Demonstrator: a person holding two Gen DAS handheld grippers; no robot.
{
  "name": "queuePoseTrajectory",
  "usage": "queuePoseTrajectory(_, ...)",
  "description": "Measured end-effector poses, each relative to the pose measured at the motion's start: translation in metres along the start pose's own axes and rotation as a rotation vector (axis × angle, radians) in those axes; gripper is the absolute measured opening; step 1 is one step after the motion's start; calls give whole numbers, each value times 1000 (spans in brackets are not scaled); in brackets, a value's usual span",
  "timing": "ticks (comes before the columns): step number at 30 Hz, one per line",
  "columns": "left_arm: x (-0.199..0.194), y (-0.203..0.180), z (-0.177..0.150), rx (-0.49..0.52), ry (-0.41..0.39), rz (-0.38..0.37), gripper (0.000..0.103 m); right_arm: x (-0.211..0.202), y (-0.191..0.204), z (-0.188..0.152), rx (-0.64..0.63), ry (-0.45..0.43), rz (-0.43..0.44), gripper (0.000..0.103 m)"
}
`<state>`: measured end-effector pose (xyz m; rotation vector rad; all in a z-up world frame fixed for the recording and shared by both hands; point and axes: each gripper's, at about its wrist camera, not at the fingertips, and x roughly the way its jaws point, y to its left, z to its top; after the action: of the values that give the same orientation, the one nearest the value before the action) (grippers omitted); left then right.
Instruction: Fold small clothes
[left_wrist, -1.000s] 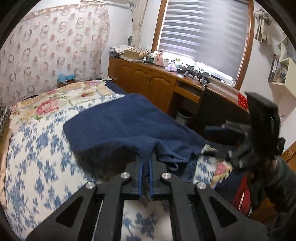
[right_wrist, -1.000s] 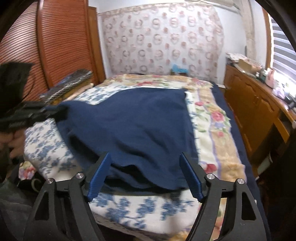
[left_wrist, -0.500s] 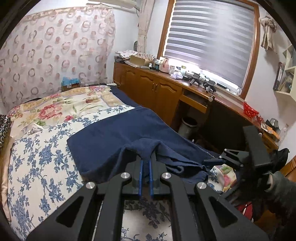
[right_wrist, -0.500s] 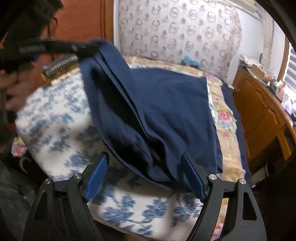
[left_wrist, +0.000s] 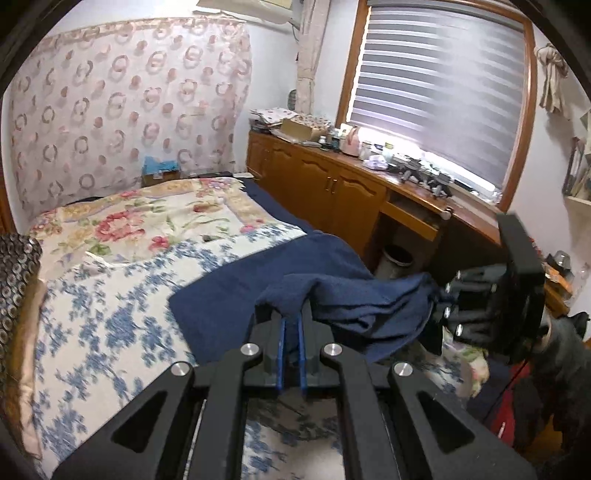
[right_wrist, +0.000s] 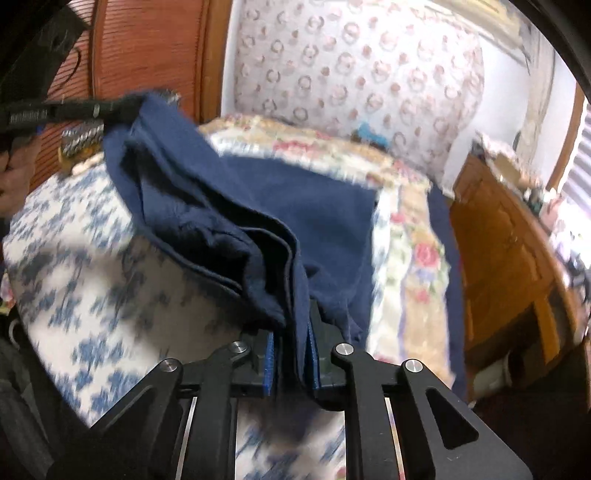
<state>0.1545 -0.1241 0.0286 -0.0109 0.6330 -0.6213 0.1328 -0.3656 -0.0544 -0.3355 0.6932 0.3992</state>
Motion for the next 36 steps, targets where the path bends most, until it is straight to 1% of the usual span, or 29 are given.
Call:
queuePoseTrajectory(3, 4, 14, 7, -14, 0, 5, 7, 14, -17, 27, -16, -29, -3, 12)
queuePoseTrajectory(6, 9, 26, 13, -8, -1, 31, 13, 33, -24, 49, -48, -47, 2, 11)
queuePoseTrajectory(7, 11, 31, 15, -3, 1, 42, 18, 39, -24, 54, -56, -50, 3, 11)
queuePoseTrajectory(9, 13, 38, 17, 2, -4, 57, 32, 55, -28, 66, -69, -50, 17, 11)
queuePoseTrajectory(10, 13, 42, 18, 6, -16, 70, 44, 62, -29, 70, -76, -48, 21, 11)
queuePoseTrajectory(12, 12, 49, 19, 11, -29, 88, 48, 80, -30, 77, -92, -33, 37, 11)
queuePoseTrajectory(13, 14, 53, 21, 10, -27, 89, 54, 86, -28, 78, -102, -25, 39, 11)
queuePoseTrajectory(14, 17, 56, 21, 9, -19, 84, 58, 96, -28, 81, -111, -14, 41, 11)
queuePoseTrajectory(18, 41, 66, 15, 22, 46, 89, 58, 115, -33, 91, -96, -10, 54, 12)
queuePoseTrajectory(21, 66, 74, 6, 20, 111, 98, 58, 121, -45, 100, -40, -22, 67, 23)
queuePoseTrajectory(23, 78, 77, 2, 17, 140, 98, 58, 126, -58, 107, 3, -28, 59, 41)
queuePoseTrajectory(25, 89, 81, 0, 14, 164, 100, 58, 130, -72, 116, 60, -34, 70, 46)
queuePoseTrajectory(27, 98, 83, 0, 12, 179, 102, 58, 133, -77, 119, 66, -25, 34, 46)
queuePoseTrajectory(29, 106, 89, 1, 6, 191, 119, 58, 135, -81, 123, 70, -16, -37, 47)
queuePoseTrajectory(30, 108, 92, 2, 5, 193, 125, 58, 136, -86, 125, 95, -7, -68, 47)
queuePoseTrajectory(32, 114, 98, 4, -7, 198, 135, 58, 136, -101, 128, 146, -2, -108, 52)
queuePoseTrajectory(34, 120, 104, 6, -23, 205, 138, 58, 129, -111, 130, 183, -11, -115, 52)
queuePoseTrajectory(36, 124, 110, 5, -48, 216, 127, 58, 119, -116, 129, 203, -27, -85, 53)
